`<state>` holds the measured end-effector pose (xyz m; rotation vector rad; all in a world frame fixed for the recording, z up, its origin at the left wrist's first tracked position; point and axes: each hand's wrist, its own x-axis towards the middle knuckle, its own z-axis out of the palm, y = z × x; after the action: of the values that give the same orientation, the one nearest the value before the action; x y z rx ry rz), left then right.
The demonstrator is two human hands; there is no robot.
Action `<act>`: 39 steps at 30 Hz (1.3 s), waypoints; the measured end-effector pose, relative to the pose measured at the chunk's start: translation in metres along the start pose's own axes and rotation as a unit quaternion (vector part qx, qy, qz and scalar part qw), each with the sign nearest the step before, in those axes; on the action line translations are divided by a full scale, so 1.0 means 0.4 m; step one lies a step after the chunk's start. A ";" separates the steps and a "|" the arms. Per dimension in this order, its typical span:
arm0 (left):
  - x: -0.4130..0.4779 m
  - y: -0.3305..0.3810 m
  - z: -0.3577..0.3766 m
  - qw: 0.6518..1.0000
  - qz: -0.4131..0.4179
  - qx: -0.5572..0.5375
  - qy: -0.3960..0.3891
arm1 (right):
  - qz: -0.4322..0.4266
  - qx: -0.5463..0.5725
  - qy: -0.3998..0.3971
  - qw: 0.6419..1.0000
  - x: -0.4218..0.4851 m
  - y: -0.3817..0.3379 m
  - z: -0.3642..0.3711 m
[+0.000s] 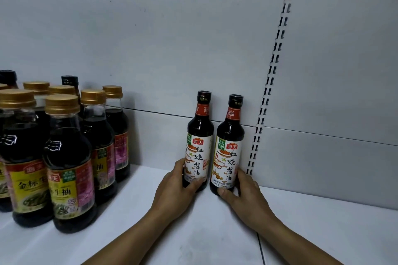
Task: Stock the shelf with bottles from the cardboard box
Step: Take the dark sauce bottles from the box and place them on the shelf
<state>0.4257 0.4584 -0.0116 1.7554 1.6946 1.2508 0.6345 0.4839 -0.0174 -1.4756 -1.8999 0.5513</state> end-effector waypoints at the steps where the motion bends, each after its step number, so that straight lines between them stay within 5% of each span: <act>1: 0.001 -0.001 0.000 1.000 0.000 -0.001 -0.001 | -0.006 -0.002 0.005 1.000 0.003 0.002 0.003; 25: 0.003 -0.010 0.003 1.000 0.015 -0.006 -0.011 | 0.005 0.034 0.018 0.999 -0.008 0.001 0.000; 31: -0.006 0.002 0.007 0.997 -0.022 -0.028 0.066 | 0.029 0.069 0.023 0.997 -0.034 -0.032 -0.028; 39: -0.038 0.065 -0.007 0.986 0.062 -0.087 0.126 | 0.081 0.088 0.051 0.992 -0.153 -0.103 -0.044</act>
<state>0.4406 0.4384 0.0057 1.6779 1.5687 1.6845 0.6278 0.4128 0.0081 -1.5207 -1.6198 0.6858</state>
